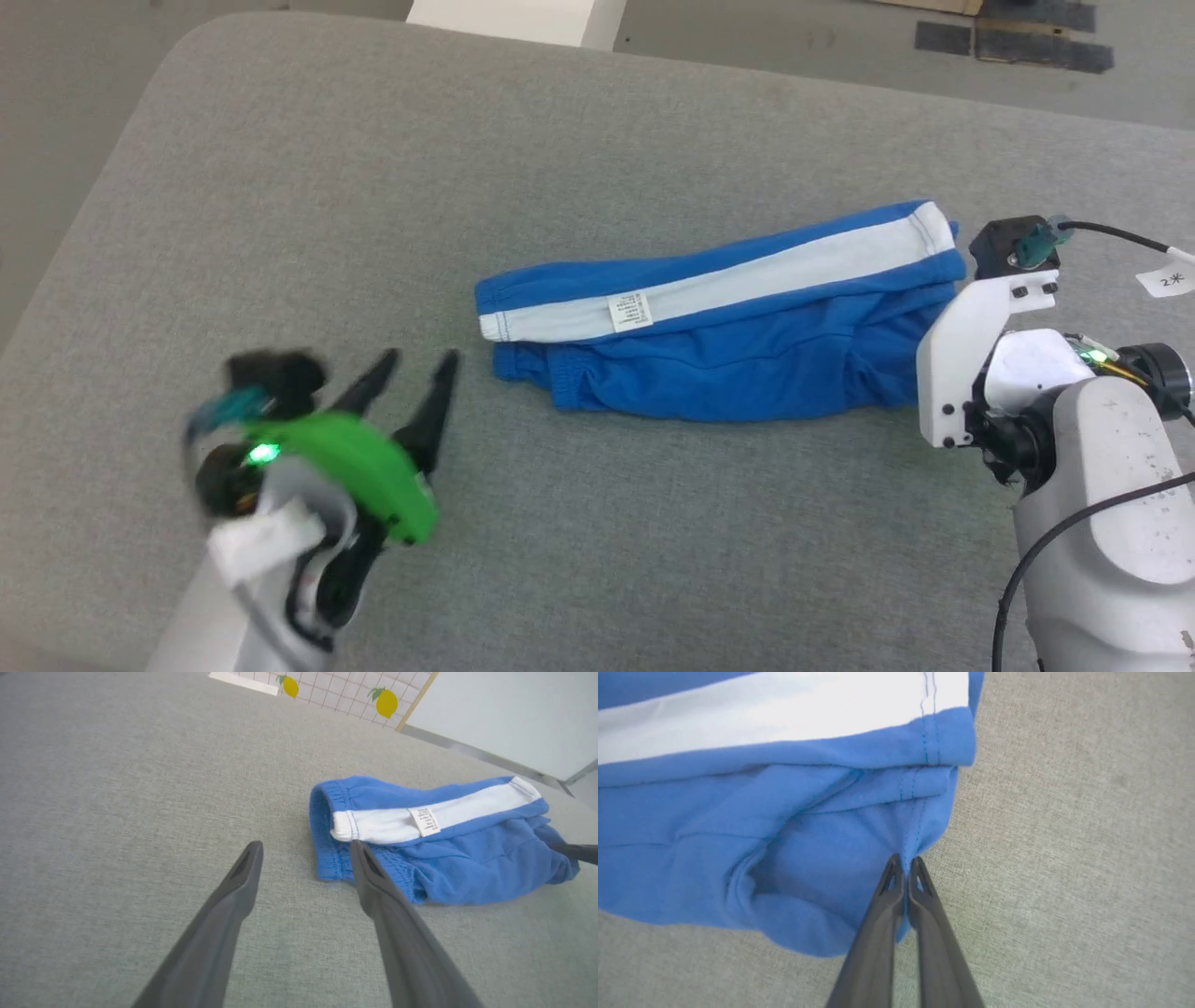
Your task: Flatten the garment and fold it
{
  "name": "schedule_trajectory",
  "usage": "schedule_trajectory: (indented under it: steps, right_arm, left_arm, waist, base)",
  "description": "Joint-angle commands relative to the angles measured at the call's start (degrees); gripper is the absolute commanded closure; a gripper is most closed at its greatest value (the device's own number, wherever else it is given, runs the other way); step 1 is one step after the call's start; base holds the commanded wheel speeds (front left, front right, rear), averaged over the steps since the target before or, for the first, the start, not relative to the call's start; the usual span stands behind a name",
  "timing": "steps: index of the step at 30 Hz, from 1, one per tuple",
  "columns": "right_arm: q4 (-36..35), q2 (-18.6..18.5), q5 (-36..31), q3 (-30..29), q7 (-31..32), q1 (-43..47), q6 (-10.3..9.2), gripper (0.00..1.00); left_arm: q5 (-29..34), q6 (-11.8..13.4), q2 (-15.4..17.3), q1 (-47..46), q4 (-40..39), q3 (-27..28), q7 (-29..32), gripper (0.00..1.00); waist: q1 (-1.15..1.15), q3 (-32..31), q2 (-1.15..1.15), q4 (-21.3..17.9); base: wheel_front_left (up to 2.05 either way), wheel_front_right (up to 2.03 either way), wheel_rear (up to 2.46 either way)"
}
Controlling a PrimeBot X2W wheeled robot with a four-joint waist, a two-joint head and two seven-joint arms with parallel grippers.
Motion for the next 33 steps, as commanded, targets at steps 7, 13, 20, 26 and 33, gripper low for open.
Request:
schedule_trajectory:
  steps: [7, 13, 20, 26, 33]
  right_arm:
    - [-1.4, -0.1, 2.3, 2.6, -0.3, 0.4, -0.08, 1.00]
    - [-1.5, -0.1, 3.7, 4.1, -0.7, -0.5, -0.08, 1.00]
    - [-0.8, -0.1, 3.7, 4.5, -1.6, -0.7, -0.08, 1.00]
    - [-0.7, -0.1, 4.6, 4.9, -2.5, 0.7, -0.08, 1.00]
    - [-4.7, -0.1, 7.0, 3.9, -3.6, 6.5, -0.08, 1.00]
  left_arm:
    - [0.1, 5.5, -0.7, -8.8, 1.4, -6.2, 20.7, 0.00]
    - [2.0, 5.6, 0.1, -12.5, 3.8, -9.3, 26.3, 0.00]
    - [2.3, 4.6, 0.2, -13.4, 9.0, -11.3, 28.2, 0.00]
    - [1.1, 3.0, -0.2, -13.1, 12.7, -11.2, 26.5, 1.00]
    - [-3.9, 2.4, 0.1, -11.2, 13.2, -7.2, 25.1, 1.00]
  waist:
    - [0.00, 1.1, 0.00, -2.7]
    - [0.00, 3.3, 0.00, -4.4]
    - [0.00, 4.6, 0.00, -5.2]
    - [0.00, 4.7, 0.00, -5.5]
    - [0.00, 1.4, 0.00, -5.3]
  base:
    - [0.00, 0.00, 0.00]
    - [0.00, 0.00, 0.00]
    - [0.00, 0.00, 0.00]
    - [0.00, 0.00, 0.00]
    - [0.00, 0.00, 0.00]
